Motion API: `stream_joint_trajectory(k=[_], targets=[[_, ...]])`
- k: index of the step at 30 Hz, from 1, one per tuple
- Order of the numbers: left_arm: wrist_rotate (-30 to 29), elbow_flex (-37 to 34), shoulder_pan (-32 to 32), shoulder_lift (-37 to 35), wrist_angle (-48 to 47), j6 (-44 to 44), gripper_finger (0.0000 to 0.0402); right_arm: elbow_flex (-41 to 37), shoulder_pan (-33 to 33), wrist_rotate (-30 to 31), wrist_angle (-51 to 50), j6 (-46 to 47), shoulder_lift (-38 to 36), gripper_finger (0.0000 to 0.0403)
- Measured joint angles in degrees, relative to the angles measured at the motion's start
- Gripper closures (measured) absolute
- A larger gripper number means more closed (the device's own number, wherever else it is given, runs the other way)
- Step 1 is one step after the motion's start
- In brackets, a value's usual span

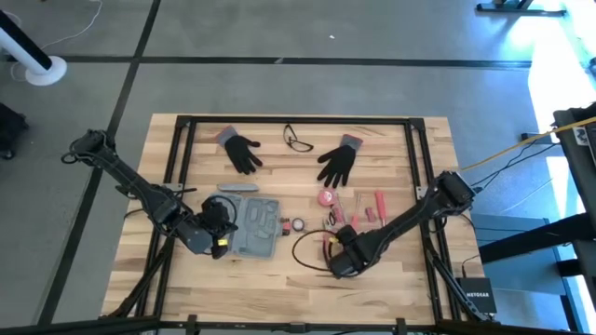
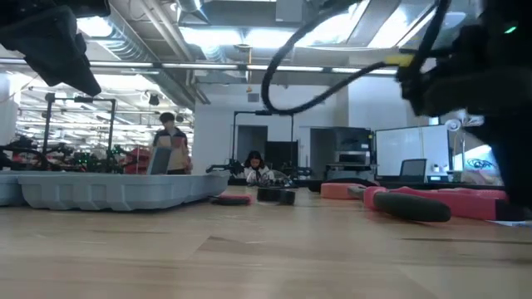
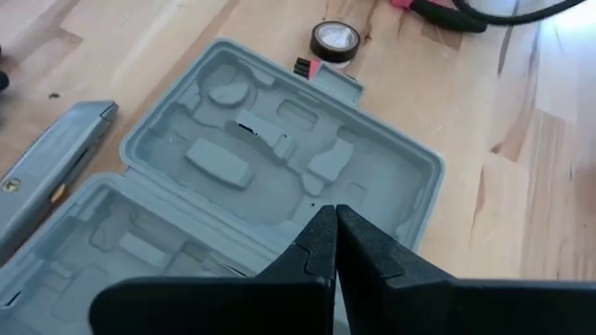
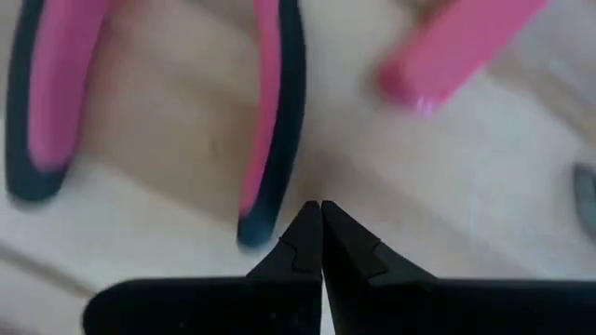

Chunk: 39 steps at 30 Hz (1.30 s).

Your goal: Prefit tool cases

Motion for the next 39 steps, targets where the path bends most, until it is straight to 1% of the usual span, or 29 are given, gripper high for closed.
stream_joint_trajectory(k=[3, 10, 18, 25, 31, 39], targets=[[0.0, 0.0, 0.0, 0.0, 0.0, -1.8, 0.0401, 0.0, -2.0, 2.7, 1.0, -0.4, -0.2, 0.0403], [0.0, 0.0, 0.0, 0.0, -0.1, -2.0, 0.0401, 0.0, -7.2, 4.0, 9.4, -9.2, -0.1, 0.0403], [0.0, 0.0, -0.1, 0.0, 0.0, -2.6, 0.0401, 0.0, -11.0, 7.1, 10.8, -10.7, -0.1, 0.0403], [0.0, 0.0, -0.2, 0.0, -0.3, -1.7, 0.0402, 0.0, -11.2, 7.7, 10.3, -10.7, -0.2, 0.0403], [0.0, 0.0, -0.1, 0.0, -0.3, -0.1, 0.0402, 0.0, -13.3, 11.3, 10.6, -9.4, 0.0, 0.0403], [-0.4, 0.0, -0.1, 0.0, -0.3, 0.2, 0.0402, 0.0, -17.3, 11.8, 12.6, -11.9, 0.1, 0.0403]])
